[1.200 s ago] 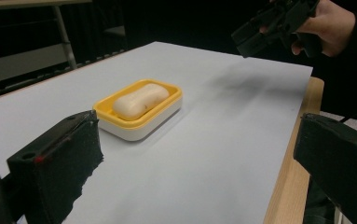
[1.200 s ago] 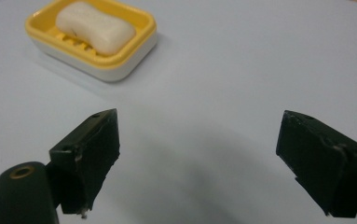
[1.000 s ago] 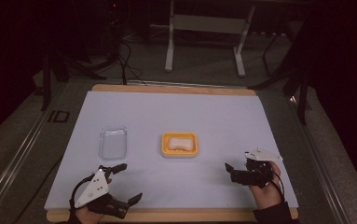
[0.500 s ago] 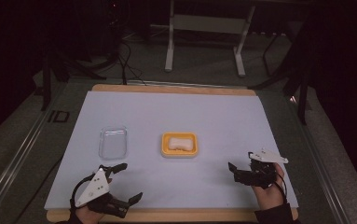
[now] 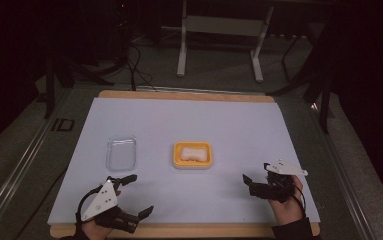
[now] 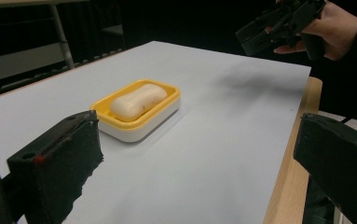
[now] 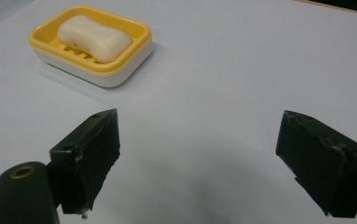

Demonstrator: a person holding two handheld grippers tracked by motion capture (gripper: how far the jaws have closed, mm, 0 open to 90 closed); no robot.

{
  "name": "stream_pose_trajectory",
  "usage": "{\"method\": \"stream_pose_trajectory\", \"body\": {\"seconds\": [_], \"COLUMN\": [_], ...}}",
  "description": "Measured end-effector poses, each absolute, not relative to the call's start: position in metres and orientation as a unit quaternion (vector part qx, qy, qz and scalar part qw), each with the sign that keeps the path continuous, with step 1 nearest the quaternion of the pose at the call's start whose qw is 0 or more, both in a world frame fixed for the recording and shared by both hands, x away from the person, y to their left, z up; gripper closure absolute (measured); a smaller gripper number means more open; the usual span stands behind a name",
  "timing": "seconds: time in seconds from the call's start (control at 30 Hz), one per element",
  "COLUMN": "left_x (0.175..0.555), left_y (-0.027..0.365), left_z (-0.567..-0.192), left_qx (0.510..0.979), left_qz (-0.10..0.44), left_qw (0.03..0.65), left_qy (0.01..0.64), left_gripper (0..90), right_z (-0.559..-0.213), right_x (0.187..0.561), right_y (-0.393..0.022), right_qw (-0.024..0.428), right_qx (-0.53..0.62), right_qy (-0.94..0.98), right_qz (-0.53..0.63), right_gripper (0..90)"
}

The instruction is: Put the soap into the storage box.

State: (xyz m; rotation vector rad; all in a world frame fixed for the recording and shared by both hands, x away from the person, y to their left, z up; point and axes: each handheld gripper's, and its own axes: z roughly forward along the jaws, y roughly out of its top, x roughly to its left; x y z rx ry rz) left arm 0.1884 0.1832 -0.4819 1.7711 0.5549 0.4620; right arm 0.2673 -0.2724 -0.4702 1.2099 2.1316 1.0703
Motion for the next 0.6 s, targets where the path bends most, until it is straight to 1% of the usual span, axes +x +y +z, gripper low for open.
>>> {"method": "stream_pose_trajectory", "body": {"seconds": [0.6], "left_x": [0.1881], "left_y": [0.1829], "left_z": [-0.4819], "left_qx": [0.757], "left_qz": [0.198], "left_qw": [0.575], "left_qy": [0.236], "left_gripper": [1.1], "right_z": [-0.4722], "right_x": [0.27], "right_y": [-0.2758], "right_qw": [0.231], "right_qx": [0.448], "right_qy": [0.774], "right_qz": [0.384], "right_gripper": [13.6]}}
